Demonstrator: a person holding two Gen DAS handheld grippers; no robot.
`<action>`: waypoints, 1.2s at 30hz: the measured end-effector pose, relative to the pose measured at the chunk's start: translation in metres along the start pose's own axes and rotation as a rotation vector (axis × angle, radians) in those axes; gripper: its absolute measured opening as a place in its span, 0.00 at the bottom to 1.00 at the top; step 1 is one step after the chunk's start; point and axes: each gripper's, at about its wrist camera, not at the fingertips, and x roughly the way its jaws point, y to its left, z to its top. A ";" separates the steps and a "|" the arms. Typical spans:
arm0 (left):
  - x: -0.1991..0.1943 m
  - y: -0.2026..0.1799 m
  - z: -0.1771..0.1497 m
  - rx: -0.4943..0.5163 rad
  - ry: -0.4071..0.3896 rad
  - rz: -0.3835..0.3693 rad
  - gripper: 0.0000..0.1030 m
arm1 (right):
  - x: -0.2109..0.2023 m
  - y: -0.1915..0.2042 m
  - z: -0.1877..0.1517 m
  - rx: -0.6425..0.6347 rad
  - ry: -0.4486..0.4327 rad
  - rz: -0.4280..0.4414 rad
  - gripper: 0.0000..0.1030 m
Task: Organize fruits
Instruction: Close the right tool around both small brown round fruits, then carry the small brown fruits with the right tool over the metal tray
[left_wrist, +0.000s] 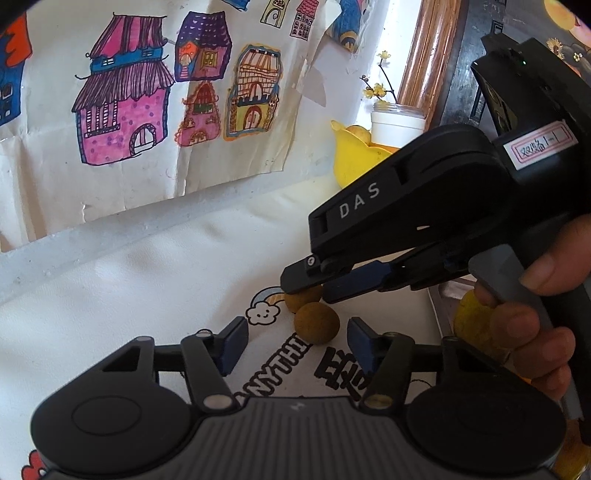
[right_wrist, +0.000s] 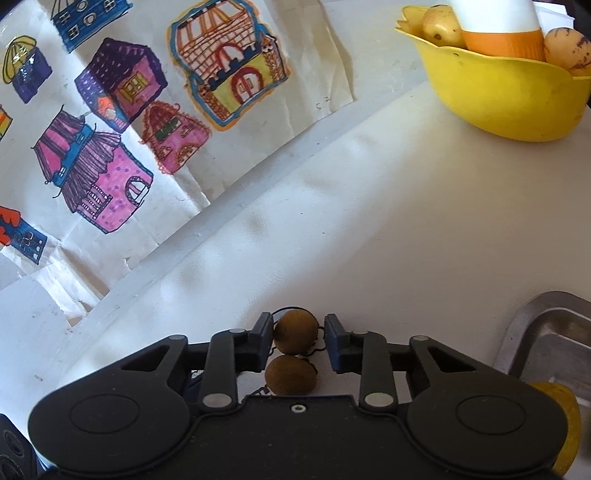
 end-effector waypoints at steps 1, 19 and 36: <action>0.000 0.000 0.000 -0.002 0.000 -0.002 0.60 | 0.000 0.001 0.000 -0.001 -0.002 0.002 0.27; 0.007 0.001 0.004 -0.046 0.013 -0.051 0.34 | 0.000 0.000 0.001 0.013 -0.004 0.014 0.27; 0.000 0.005 0.001 -0.052 0.024 -0.065 0.28 | -0.005 -0.006 -0.005 0.043 -0.015 0.013 0.27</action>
